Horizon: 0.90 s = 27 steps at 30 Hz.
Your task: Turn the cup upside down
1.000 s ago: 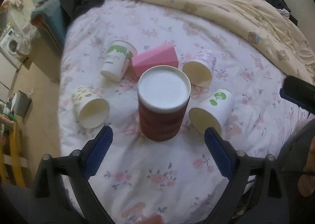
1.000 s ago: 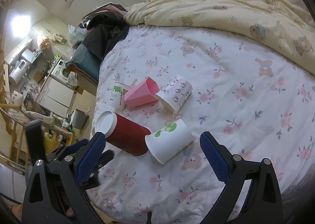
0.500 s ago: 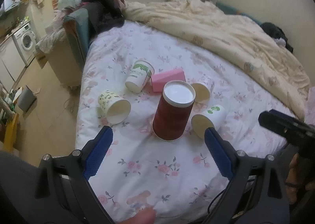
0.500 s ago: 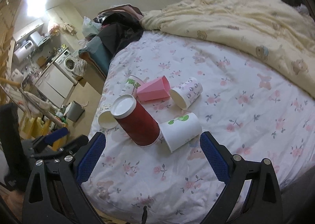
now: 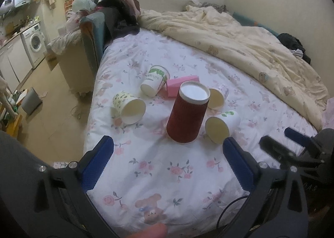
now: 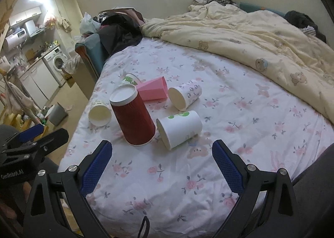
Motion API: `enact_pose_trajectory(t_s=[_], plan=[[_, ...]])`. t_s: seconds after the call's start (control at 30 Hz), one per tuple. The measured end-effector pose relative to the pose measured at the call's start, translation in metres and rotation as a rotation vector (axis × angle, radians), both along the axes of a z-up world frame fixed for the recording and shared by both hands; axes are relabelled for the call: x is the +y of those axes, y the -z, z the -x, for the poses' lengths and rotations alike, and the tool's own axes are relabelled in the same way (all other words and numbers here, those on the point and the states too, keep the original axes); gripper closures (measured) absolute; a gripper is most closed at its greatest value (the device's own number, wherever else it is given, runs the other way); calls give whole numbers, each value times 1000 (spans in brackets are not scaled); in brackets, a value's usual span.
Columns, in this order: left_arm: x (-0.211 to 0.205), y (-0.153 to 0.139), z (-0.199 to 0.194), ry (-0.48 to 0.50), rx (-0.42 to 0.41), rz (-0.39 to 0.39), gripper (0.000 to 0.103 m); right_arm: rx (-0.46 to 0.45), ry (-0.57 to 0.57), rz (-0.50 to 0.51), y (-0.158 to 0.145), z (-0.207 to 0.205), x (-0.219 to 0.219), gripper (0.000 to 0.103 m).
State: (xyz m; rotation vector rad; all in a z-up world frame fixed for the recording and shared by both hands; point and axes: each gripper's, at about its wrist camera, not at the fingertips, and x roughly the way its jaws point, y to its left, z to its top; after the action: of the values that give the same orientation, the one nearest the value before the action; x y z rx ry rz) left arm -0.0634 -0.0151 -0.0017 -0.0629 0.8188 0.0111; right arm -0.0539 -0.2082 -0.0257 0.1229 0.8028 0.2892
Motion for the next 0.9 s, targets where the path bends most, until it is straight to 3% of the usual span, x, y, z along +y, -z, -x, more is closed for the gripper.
enact_pose_trajectory(t_s=[0.9], plan=[[10, 2, -2, -37, 1, 38, 0, 1, 35, 4, 2, -3, -4, 4]])
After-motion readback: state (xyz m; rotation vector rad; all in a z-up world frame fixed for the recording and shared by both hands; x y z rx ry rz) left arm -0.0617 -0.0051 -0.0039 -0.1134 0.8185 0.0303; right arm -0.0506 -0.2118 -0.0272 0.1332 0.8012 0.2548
